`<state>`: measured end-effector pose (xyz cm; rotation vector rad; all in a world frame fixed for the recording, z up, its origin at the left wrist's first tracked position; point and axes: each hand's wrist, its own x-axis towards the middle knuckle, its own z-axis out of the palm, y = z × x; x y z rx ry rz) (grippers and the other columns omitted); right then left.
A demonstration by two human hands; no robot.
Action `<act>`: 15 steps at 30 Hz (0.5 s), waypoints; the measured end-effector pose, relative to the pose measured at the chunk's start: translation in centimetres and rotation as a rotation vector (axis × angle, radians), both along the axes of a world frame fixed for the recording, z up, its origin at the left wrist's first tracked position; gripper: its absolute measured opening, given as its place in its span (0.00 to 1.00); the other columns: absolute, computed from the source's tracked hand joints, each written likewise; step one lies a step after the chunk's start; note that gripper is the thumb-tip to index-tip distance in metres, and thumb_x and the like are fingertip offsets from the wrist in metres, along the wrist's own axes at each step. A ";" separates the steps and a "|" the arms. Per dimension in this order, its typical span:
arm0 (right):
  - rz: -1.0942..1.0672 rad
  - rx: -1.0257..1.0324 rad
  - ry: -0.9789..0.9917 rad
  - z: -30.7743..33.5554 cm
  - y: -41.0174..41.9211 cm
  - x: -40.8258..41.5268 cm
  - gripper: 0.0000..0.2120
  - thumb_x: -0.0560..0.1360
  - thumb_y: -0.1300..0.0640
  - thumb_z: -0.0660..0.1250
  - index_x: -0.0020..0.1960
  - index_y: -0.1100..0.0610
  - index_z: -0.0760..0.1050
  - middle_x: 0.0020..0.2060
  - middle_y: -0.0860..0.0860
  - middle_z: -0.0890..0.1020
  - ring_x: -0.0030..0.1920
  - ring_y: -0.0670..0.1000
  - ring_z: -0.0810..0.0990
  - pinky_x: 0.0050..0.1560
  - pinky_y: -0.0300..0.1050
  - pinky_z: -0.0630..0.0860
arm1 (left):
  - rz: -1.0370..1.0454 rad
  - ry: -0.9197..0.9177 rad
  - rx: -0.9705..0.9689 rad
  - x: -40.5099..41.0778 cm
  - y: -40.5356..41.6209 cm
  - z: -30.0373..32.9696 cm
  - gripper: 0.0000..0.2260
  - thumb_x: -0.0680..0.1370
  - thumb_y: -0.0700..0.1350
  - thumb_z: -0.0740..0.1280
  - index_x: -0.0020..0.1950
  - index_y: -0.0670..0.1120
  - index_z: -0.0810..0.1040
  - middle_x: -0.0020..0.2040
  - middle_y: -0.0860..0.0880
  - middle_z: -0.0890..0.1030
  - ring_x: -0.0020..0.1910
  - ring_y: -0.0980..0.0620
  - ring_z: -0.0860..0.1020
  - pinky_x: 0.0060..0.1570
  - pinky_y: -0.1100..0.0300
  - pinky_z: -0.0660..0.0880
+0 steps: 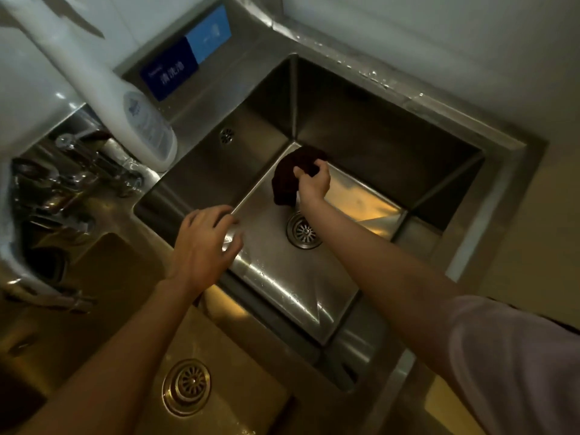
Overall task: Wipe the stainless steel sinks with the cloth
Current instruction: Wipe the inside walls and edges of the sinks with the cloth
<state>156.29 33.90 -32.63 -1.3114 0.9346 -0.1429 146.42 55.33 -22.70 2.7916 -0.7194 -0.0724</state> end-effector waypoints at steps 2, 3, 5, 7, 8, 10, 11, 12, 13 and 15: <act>-0.054 0.025 0.011 -0.8 -0.4 1.2 0.22 0.74 0.63 0.68 0.66 0.54 0.69 0.66 0.55 0.71 0.65 0.57 0.72 0.64 0.47 0.72 | 0.016 0.003 -0.033 -0.1 0.1 -0.4 0.19 0.77 0.53 0.56 0.55 0.42 0.79 0.57 0.45 0.78 0.57 0.47 0.77 0.59 0.49 0.69; -0.070 0.035 0.016 -1.2 -0.6 1.7 0.22 0.74 0.64 0.67 0.67 0.55 0.69 0.66 0.56 0.70 0.65 0.57 0.72 0.66 0.50 0.72 | 0.023 0.007 -0.042 -0.2 0.1 -0.6 0.19 0.77 0.53 0.56 0.55 0.43 0.79 0.57 0.45 0.79 0.57 0.47 0.77 0.59 0.49 0.69; -0.106 0.054 0.017 -1.9 -0.8 2.7 0.23 0.75 0.66 0.66 0.67 0.55 0.68 0.67 0.57 0.69 0.66 0.58 0.72 0.67 0.52 0.72 | 0.026 0.031 -0.050 -0.2 0.1 -0.7 0.19 0.77 0.53 0.56 0.55 0.43 0.79 0.57 0.46 0.79 0.57 0.48 0.77 0.59 0.50 0.70; -0.144 0.080 0.016 -2.7 -1.0 3.6 0.23 0.74 0.67 0.64 0.68 0.56 0.68 0.67 0.58 0.70 0.65 0.58 0.72 0.67 0.53 0.72 | 0.015 0.053 -0.055 -0.1 0.1 -0.5 0.18 0.77 0.53 0.56 0.55 0.43 0.79 0.57 0.46 0.79 0.57 0.48 0.76 0.58 0.50 0.70; -0.171 0.096 0.017 -3.1 -0.9 4.0 0.23 0.74 0.67 0.64 0.67 0.56 0.68 0.66 0.58 0.70 0.65 0.58 0.72 0.67 0.54 0.72 | 0.006 0.056 -0.058 -0.1 0.1 -0.5 0.18 0.78 0.52 0.57 0.55 0.44 0.79 0.57 0.46 0.79 0.58 0.48 0.76 0.58 0.50 0.71; -0.240 0.140 0.033 -3.8 -0.8 4.8 0.23 0.74 0.68 0.63 0.67 0.56 0.68 0.66 0.58 0.71 0.65 0.58 0.73 0.66 0.53 0.72 | 0.002 0.060 -0.063 0.0 0.1 -0.5 0.17 0.77 0.52 0.57 0.55 0.44 0.79 0.57 0.46 0.78 0.58 0.48 0.75 0.58 0.50 0.71; -0.276 0.160 0.041 -4.2 -0.7 5.2 0.22 0.75 0.67 0.64 0.67 0.56 0.68 0.66 0.58 0.71 0.64 0.58 0.73 0.66 0.53 0.73 | 0.006 0.060 -0.066 -0.1 0.2 -0.5 0.17 0.77 0.52 0.57 0.55 0.44 0.79 0.57 0.46 0.78 0.58 0.49 0.75 0.58 0.50 0.71; -0.307 0.173 0.046 -4.5 -0.6 5.6 0.22 0.75 0.67 0.65 0.67 0.55 0.69 0.66 0.57 0.71 0.64 0.58 0.73 0.66 0.52 0.73 | 0.011 0.058 -0.069 -0.1 0.2 -0.5 0.16 0.77 0.51 0.57 0.55 0.44 0.79 0.58 0.46 0.78 0.59 0.49 0.75 0.58 0.51 0.71; -0.342 0.186 0.045 -4.7 -0.5 5.9 0.22 0.75 0.66 0.66 0.67 0.55 0.69 0.66 0.57 0.71 0.65 0.58 0.73 0.65 0.51 0.73 | 0.014 0.055 -0.072 -0.1 0.2 -0.5 0.16 0.78 0.51 0.57 0.55 0.44 0.79 0.58 0.46 0.78 0.59 0.49 0.75 0.58 0.51 0.71; -0.407 0.217 0.028 -5.3 -0.4 6.4 0.23 0.75 0.66 0.67 0.67 0.54 0.70 0.66 0.57 0.73 0.65 0.58 0.73 0.63 0.49 0.72 | 0.014 0.049 -0.070 0.1 0.2 -0.6 0.16 0.78 0.51 0.57 0.56 0.44 0.79 0.59 0.46 0.78 0.59 0.49 0.74 0.58 0.52 0.70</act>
